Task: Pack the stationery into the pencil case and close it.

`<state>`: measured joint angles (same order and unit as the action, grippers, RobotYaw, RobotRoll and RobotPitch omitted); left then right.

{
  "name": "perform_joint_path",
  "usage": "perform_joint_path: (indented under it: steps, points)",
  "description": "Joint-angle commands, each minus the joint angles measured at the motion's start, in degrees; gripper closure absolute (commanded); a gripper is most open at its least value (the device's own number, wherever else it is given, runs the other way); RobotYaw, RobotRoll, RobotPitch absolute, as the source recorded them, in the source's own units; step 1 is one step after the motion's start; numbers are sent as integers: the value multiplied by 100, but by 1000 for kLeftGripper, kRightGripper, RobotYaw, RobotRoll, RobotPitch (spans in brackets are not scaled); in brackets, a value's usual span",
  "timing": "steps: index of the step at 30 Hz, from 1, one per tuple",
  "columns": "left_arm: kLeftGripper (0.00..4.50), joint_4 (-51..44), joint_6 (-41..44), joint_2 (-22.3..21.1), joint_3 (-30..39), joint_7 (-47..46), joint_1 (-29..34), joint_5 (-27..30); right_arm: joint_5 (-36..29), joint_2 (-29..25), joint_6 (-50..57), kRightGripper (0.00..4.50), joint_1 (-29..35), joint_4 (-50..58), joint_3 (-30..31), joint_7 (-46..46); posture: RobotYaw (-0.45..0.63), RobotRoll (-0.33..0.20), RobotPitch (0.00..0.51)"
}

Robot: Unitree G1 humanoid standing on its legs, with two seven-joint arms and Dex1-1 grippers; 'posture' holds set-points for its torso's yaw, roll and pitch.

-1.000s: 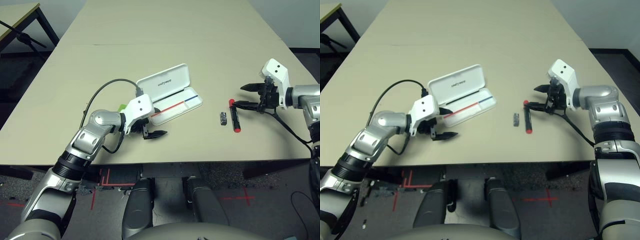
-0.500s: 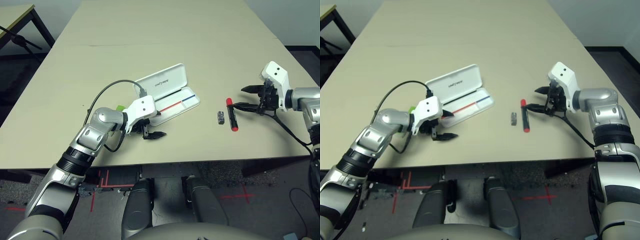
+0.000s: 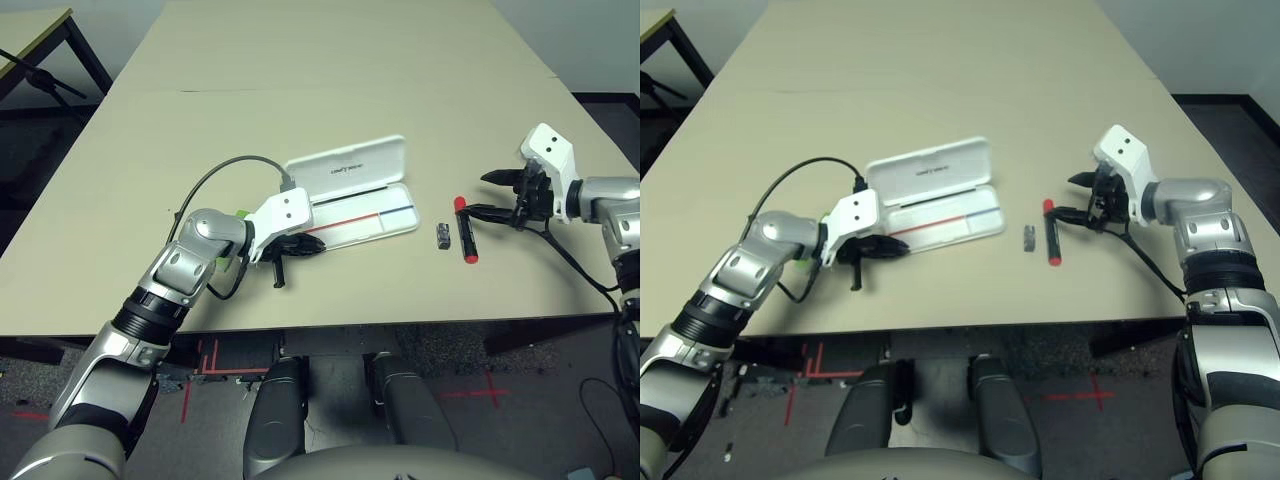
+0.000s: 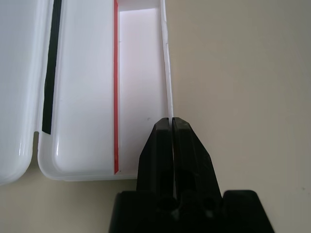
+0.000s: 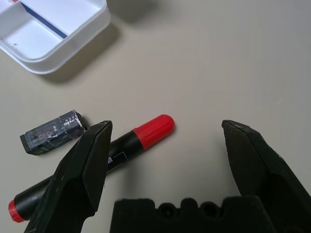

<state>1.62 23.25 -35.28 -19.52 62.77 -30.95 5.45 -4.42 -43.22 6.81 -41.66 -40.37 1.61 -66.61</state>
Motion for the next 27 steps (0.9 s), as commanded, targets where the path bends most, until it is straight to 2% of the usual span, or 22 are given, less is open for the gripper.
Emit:
perform_joint_path:
  steps: [1, 13, 27]
  points:
    - [4464, 134, -19, -116, -97, 93, -60, -171, -30, 45, -66, 0, 99, 68, -25, 25, -19, 0, 138]
    - [4464, -381, -318, -591, -151, 563, -83, -241, 1, 100, -117, 0, 109, 32, -2, 29, -13, 0, 140]
    - [4464, -825, -365, -753, -36, 808, 262, -98, 89, 162, -228, 0, 9, -120, 78, 15, -3, 0, 144]
